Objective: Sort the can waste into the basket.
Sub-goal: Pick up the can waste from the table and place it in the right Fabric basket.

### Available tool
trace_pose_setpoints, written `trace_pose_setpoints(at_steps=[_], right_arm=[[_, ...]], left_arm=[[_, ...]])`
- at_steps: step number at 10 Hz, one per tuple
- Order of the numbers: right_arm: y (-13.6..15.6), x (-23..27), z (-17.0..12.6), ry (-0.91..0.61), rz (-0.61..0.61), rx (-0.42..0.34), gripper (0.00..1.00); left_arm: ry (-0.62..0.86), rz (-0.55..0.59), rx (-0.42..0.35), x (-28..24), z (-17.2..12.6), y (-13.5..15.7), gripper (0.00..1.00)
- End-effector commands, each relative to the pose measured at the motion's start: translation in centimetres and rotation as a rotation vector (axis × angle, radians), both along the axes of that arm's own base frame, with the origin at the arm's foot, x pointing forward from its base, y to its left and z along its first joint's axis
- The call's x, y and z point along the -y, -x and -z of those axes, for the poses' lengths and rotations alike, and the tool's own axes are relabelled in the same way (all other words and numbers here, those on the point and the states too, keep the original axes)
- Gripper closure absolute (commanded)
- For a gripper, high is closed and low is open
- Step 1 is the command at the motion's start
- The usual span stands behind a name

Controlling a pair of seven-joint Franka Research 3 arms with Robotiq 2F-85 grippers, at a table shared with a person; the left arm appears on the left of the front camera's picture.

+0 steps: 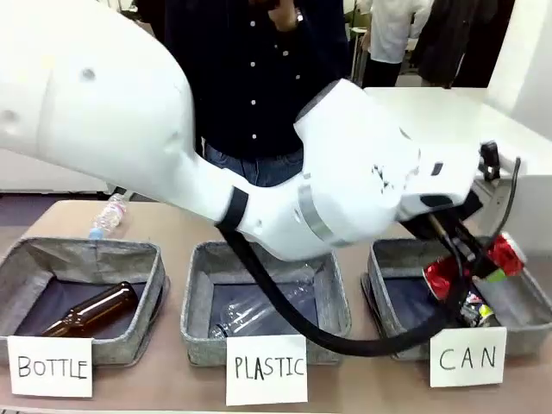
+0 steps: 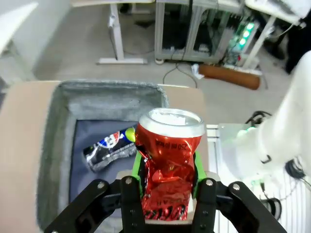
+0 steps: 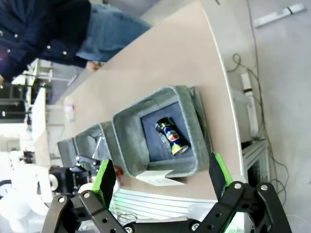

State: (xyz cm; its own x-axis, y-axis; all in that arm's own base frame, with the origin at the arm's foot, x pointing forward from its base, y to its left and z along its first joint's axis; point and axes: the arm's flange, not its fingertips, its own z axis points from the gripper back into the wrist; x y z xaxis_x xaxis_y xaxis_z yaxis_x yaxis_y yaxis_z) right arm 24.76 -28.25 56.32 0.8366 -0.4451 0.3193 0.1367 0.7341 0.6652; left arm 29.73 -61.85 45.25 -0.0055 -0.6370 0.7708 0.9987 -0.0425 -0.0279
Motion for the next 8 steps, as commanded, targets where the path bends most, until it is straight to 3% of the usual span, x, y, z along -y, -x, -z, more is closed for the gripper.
trace_pose_setpoints(at_steps=[1, 2, 3, 4, 8], right_arm=[[0.0, 0.1, -0.3, 0.019, 0.003, -0.015, 0.00], [0.0, 0.1, -0.3, 0.019, 0.003, -0.015, 0.00], [0.0, 0.1, -0.3, 0.019, 0.003, -0.015, 0.00], [0.0, 0.1, -0.3, 0.019, 0.003, -0.015, 0.00], [0.0, 0.1, -0.3, 0.019, 0.003, -0.015, 0.00]], left_arm=[[-0.049, -0.028, 0.000, 2.7, -1.2, -0.8, 0.57], [-0.067, -0.029, -0.002, 3.2, -1.1, -1.3, 0.57], [-0.089, -0.021, -0.022, 3.7, -0.9, -1.5, 0.27], [-0.109, -0.027, 0.016, 3.9, -0.5, -1.2, 0.00], [-0.128, -0.045, 0.041, 3.5, -0.6, -1.5, 0.00]])
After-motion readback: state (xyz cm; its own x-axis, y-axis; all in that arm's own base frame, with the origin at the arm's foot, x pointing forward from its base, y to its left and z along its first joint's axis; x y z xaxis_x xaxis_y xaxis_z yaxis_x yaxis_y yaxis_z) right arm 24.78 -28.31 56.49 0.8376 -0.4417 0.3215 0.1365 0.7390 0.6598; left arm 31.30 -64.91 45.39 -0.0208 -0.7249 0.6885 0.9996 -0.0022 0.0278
